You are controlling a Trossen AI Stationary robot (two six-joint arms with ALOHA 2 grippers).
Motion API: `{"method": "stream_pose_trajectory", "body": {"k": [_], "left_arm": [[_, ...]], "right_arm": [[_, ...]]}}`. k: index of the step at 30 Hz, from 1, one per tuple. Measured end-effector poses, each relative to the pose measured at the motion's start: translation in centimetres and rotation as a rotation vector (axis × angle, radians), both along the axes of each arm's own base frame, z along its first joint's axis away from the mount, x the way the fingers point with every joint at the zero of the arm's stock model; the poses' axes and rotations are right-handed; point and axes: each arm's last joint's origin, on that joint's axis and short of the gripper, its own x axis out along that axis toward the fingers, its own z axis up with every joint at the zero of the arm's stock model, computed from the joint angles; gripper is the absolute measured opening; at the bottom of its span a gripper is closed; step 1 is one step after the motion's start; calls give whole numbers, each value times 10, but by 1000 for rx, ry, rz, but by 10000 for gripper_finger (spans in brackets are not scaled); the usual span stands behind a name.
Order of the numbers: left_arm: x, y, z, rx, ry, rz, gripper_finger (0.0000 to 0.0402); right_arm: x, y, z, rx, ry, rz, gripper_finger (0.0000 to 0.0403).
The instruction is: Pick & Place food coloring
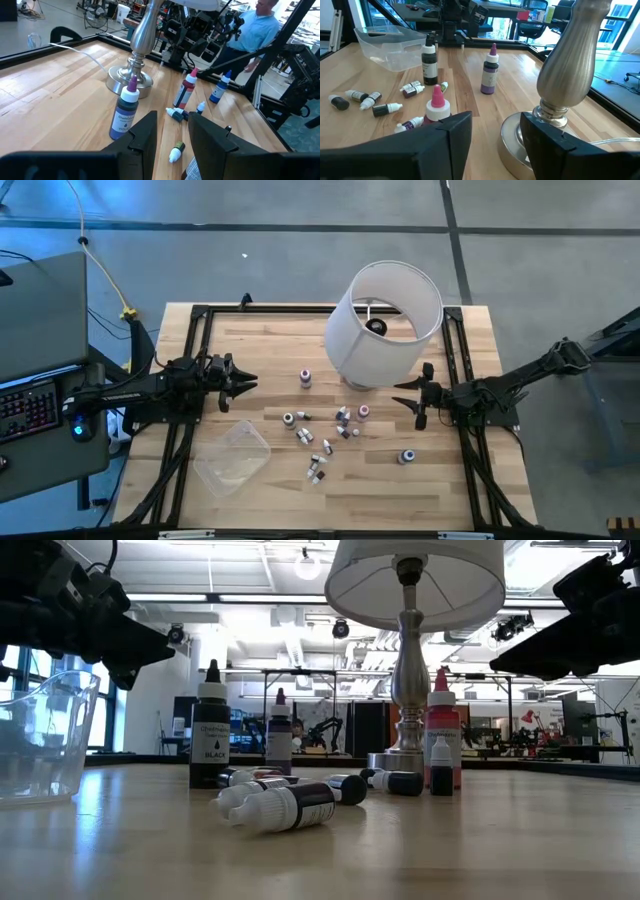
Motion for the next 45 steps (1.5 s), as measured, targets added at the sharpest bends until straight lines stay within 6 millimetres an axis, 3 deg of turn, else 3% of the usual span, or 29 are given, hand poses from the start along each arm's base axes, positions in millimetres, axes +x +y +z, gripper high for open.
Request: {"method": "stream_pose_trajectory", "body": {"k": [22,28,32,39,45], "left_arm": [[0,3,4,12,-29,113,111],[0,3,5,14,-42,106,111],[0,1,5,10,-43,20,111],[0,-6,5,-5,-47,-223,111],[0,-7,6,-5,-49,-243,111]], "right_arm": [[0,0,0,-2,1,0,165],[0,0,0,-140,30,21,165],[0,0,0,-157,32,24,166],[1,0,5,22,-53,3,165],[1,0,8,-27,-75,3,165]]}}
